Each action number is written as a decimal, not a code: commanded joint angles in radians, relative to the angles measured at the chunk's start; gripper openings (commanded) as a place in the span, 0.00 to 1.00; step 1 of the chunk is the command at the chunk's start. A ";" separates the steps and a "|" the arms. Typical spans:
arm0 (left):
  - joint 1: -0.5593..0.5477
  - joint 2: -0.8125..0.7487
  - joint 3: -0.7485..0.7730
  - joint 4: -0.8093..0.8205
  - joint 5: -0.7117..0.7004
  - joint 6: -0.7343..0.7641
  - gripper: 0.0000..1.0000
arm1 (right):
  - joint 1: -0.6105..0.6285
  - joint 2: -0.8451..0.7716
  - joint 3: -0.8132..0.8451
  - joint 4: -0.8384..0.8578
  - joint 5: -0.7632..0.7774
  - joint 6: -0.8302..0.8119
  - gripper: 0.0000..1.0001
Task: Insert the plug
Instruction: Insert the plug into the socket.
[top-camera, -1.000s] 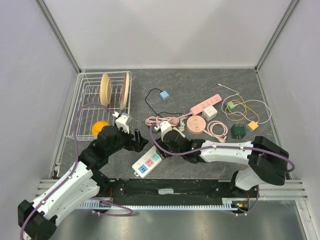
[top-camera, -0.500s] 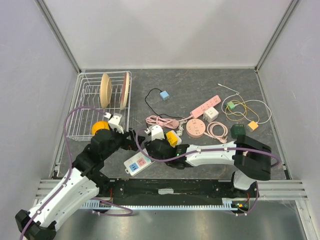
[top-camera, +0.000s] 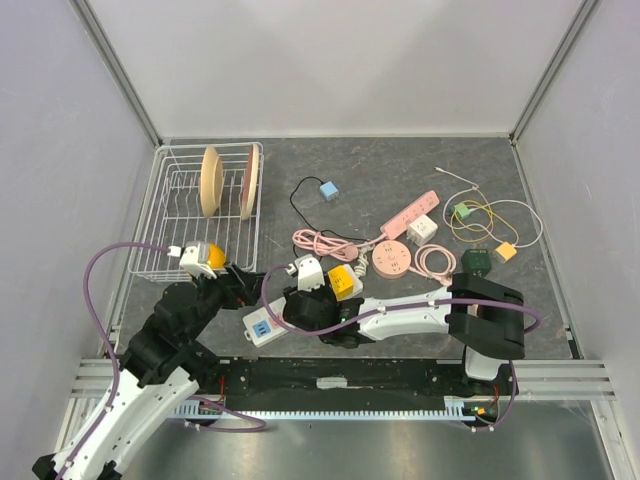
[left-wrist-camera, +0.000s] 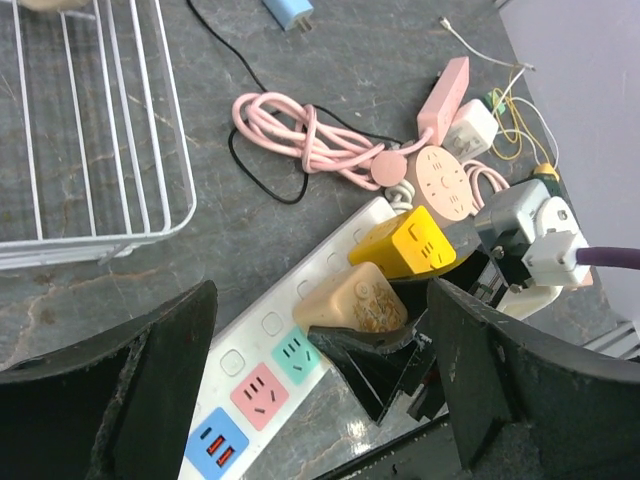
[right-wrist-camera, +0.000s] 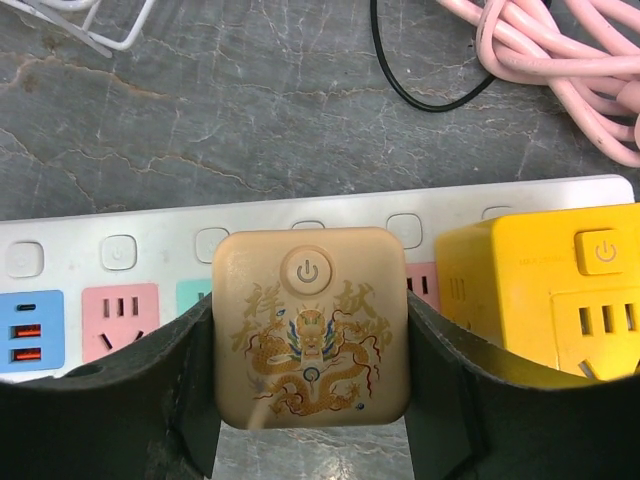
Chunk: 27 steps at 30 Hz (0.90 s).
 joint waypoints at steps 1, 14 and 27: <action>0.003 0.028 0.009 -0.034 0.024 -0.063 0.92 | 0.017 0.239 -0.203 -0.258 -0.389 0.126 0.00; 0.001 0.152 0.055 -0.039 0.117 -0.026 0.94 | -0.058 -0.031 -0.118 -0.320 -0.300 -0.011 0.78; 0.001 0.313 0.064 -0.112 0.279 -0.066 0.95 | -0.222 -0.402 0.182 -0.389 -0.300 -0.133 0.98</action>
